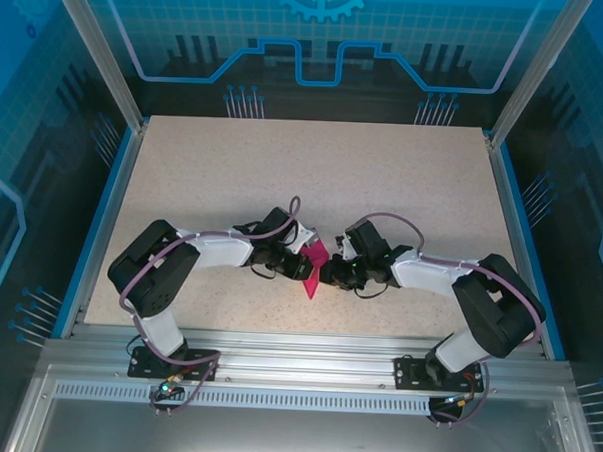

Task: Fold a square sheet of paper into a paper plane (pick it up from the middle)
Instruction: Third fold the triangle at the center of the table.

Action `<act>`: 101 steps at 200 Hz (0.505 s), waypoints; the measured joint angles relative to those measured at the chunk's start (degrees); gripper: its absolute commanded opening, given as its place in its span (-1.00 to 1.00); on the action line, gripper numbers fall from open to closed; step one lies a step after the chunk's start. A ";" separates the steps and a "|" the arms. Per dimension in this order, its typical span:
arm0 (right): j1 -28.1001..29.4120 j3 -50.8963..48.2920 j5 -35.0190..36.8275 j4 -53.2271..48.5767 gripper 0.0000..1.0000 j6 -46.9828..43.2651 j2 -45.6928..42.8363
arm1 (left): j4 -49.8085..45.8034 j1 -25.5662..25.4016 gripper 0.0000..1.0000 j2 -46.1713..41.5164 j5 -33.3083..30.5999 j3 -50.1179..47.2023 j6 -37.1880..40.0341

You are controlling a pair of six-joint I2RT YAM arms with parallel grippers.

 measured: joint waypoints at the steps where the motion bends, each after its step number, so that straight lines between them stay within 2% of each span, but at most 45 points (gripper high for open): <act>1: 0.00 0.00 0.00 0.02 -0.58 0.00 0.02 | 0.00 0.00 -0.74 0.04 0.02 0.00 0.00; 101: 0.63 -0.20 -1.79 4.13 -0.61 2.12 1.88 | -0.72 0.07 -0.74 1.29 -0.04 0.37 0.24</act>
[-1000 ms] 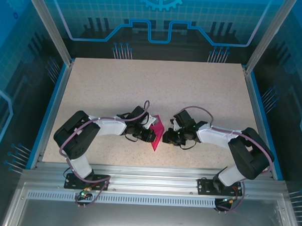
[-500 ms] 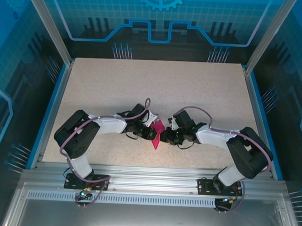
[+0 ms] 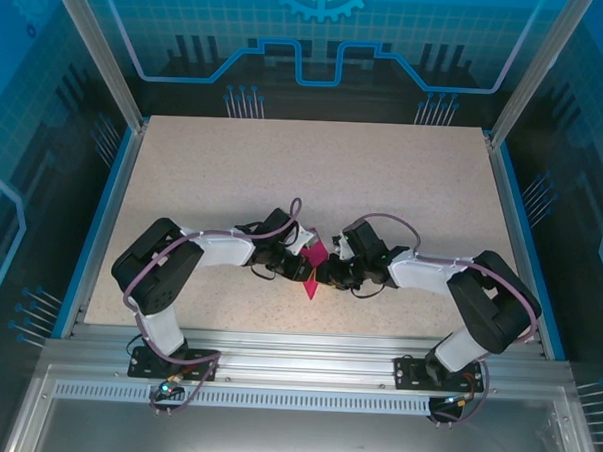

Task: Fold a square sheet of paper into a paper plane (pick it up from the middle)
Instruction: Third fold the triangle at the center of the table.

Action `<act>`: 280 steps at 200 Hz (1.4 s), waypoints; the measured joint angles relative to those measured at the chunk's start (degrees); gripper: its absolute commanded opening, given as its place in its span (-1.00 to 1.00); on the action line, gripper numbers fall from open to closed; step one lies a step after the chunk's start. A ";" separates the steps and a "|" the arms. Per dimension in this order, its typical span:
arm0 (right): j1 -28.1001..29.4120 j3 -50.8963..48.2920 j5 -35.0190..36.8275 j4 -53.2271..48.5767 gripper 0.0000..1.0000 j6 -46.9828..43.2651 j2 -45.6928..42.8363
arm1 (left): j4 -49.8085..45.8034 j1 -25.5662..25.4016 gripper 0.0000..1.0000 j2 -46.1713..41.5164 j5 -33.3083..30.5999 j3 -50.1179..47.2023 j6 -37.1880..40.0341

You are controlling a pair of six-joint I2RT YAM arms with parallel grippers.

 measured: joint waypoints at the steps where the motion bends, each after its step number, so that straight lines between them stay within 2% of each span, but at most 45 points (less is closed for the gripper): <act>1: 0.00 -0.02 -0.04 0.20 -0.61 0.09 0.11 | -0.02 0.00 -0.74 0.02 0.00 0.02 0.00; 46: 0.63 -0.35 -1.53 4.31 -0.65 2.40 3.45 | -0.87 0.07 -0.74 0.24 -0.07 0.59 0.04; 132: 0.66 -0.66 -1.36 5.51 -0.66 3.04 6.08 | -1.22 0.26 -0.74 1.05 0.00 1.29 1.01; 227: 2.54 -0.66 -0.63 3.28 -0.61 2.99 1.42 | -1.22 0.31 -0.71 1.53 0.96 1.73 0.98; 280: 4.39 -1.03 -0.61 4.28 -0.63 3.72 3.58 | -1.22 0.31 -0.71 1.60 1.40 1.73 0.90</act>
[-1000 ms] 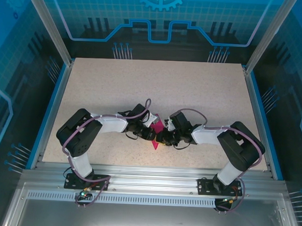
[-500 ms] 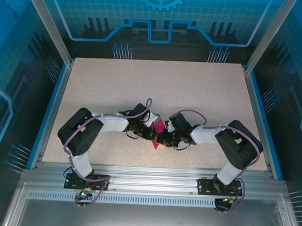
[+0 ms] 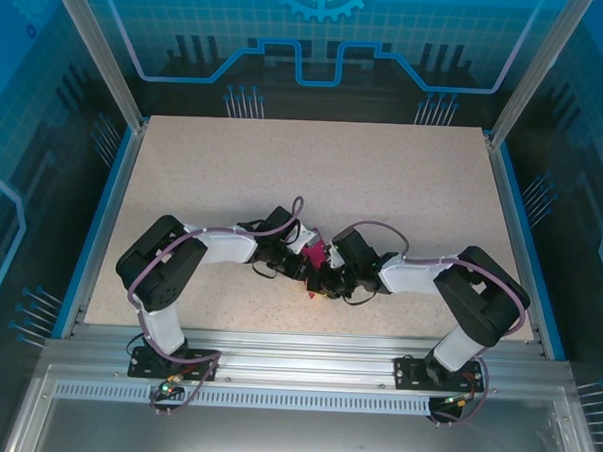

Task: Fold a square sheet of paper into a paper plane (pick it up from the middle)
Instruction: Third fold the triangle at the center of the table.

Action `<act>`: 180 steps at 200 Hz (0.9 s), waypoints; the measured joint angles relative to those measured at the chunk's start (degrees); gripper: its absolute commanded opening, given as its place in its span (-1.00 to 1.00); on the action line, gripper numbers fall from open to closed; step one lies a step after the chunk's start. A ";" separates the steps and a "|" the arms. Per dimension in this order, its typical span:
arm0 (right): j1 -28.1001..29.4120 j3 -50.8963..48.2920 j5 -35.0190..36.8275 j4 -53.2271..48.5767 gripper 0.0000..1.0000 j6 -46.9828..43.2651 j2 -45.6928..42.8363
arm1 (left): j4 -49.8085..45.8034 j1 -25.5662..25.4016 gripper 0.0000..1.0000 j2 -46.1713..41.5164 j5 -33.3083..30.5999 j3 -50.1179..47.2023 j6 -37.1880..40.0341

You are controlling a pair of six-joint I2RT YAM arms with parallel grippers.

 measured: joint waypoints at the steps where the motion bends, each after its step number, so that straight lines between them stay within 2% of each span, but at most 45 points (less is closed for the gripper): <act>1: 0.00 -0.02 0.04 -0.02 -0.63 0.00 0.07 | 0.00 0.00 -0.71 0.00 0.00 0.00 0.02; 43: 0.00 -0.11 0.07 0.07 -0.65 0.24 1.64 | -0.02 0.00 -0.70 0.04 0.13 0.00 0.00; 89: 0.00 -0.09 1.70 -4.68 -0.63 -0.31 -1.38 | 0.02 0.00 -0.69 0.15 0.74 0.00 -0.02; 180: 0.59 0.61 0.46 -2.60 -0.62 -0.28 1.33 | 0.48 0.02 -0.69 0.68 1.68 0.04 -0.04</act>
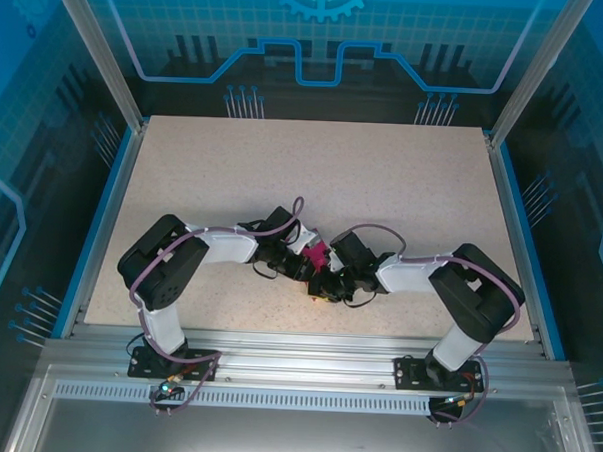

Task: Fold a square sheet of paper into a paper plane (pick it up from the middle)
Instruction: Third fold the triangle at the center of the table.

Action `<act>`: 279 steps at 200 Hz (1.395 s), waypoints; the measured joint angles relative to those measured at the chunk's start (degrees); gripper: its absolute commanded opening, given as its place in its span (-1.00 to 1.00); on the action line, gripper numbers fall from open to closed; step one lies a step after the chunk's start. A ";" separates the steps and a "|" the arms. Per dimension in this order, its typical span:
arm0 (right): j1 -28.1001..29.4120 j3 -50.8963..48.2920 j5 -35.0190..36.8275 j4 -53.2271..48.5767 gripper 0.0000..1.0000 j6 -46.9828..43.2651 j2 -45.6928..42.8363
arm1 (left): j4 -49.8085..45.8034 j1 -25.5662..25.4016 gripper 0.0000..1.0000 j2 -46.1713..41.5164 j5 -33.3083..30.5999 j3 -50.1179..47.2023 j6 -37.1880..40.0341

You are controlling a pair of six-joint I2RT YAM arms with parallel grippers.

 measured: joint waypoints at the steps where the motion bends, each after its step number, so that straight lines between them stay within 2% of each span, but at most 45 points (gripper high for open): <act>1: 0.00 -0.02 0.00 0.04 -0.62 0.02 0.00 | 0.00 0.00 -0.69 0.00 0.02 0.00 0.00; 58: -0.48 -1.18 0.87 -0.87 -0.63 -0.24 -2.64 | -0.02 0.09 -0.69 0.04 0.37 0.04 0.00; 93: -4.28 -1.68 2.25 -2.38 -0.62 -0.55 -7.13 | 0.00 0.09 -0.69 0.13 0.39 0.07 0.00; 130: -7.89 -1.68 2.60 -1.84 -0.63 -0.66 -7.45 | -0.02 0.11 -0.69 0.33 0.61 0.28 0.00; 279: -8.37 2.12 2.82 1.01 -0.65 -0.50 1.55 | -0.04 0.15 -0.68 0.42 0.79 0.37 0.00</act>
